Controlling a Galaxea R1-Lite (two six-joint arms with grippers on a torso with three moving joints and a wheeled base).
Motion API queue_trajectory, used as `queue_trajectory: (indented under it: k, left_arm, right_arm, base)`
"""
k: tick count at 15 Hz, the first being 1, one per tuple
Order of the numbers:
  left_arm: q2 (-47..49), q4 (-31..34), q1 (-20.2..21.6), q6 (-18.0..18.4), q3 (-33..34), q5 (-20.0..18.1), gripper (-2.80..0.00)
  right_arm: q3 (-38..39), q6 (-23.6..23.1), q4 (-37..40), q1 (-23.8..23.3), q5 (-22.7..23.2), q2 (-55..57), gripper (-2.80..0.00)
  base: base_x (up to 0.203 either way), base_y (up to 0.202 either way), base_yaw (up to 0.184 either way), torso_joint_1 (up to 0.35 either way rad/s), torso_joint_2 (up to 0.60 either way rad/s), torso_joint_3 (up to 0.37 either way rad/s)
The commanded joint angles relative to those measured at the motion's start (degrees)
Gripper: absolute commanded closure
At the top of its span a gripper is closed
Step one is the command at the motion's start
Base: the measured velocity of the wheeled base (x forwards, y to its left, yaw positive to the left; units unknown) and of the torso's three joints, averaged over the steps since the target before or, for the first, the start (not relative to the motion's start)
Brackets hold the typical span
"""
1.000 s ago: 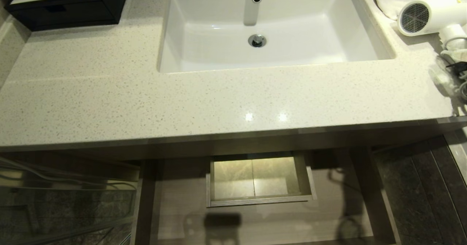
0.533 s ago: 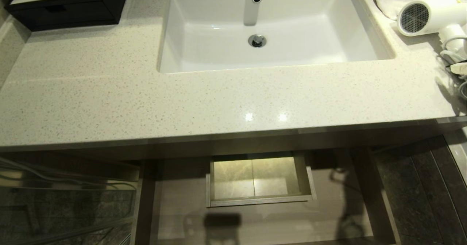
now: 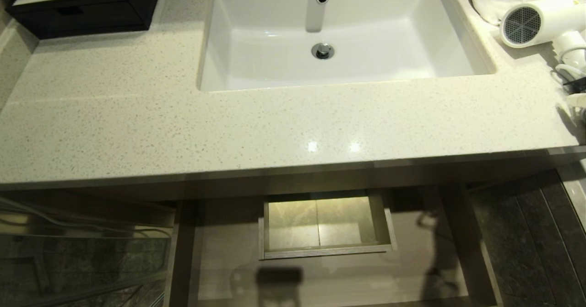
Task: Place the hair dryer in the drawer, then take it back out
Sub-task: Pick up the hairdryer
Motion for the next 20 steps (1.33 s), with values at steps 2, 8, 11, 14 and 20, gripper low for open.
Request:
queue_trajectory:
  k: [2,8,11,14,20]
  left_arm:
    - [0.0,0.0,0.0,-0.1,0.1,0.0,0.0]
    - [0.0,0.0,0.0,0.0,0.1,0.0,0.0]
    - [0.0,0.0,0.0,-0.1,0.1,0.0,0.0]
    - [0.0,0.0,0.0,-0.1,0.1,0.0,0.0]
    - [0.0,0.0,0.0,-0.1,0.0,0.0,0.0]
  right_arm:
    - [-0.7,0.0,-0.3,0.0,1.1,2.3,-2.8]
    - [-3.7,-0.1,-0.4,0.2,5.6,5.1,-2.8]
    - [-3.9,-0.8,-0.9,0.2,8.3,5.8,0.0]
    - [-3.8,-0.8,-1.0,0.2,8.3,6.0,0.0]
    - [-3.8,-0.9,-0.4,0.2,8.1,3.7,0.0]
  base:
    - [0.0,0.0,0.0,0.0,0.0,0.0]
    - [0.0,0.0,0.0,0.0,0.0,0.0]
    - [0.0,0.0,0.0,0.0,0.0,0.0]
    - [0.0,0.0,0.0,0.0,0.0,0.0]
    - [0.0,0.0,0.0,0.0,0.0,0.0]
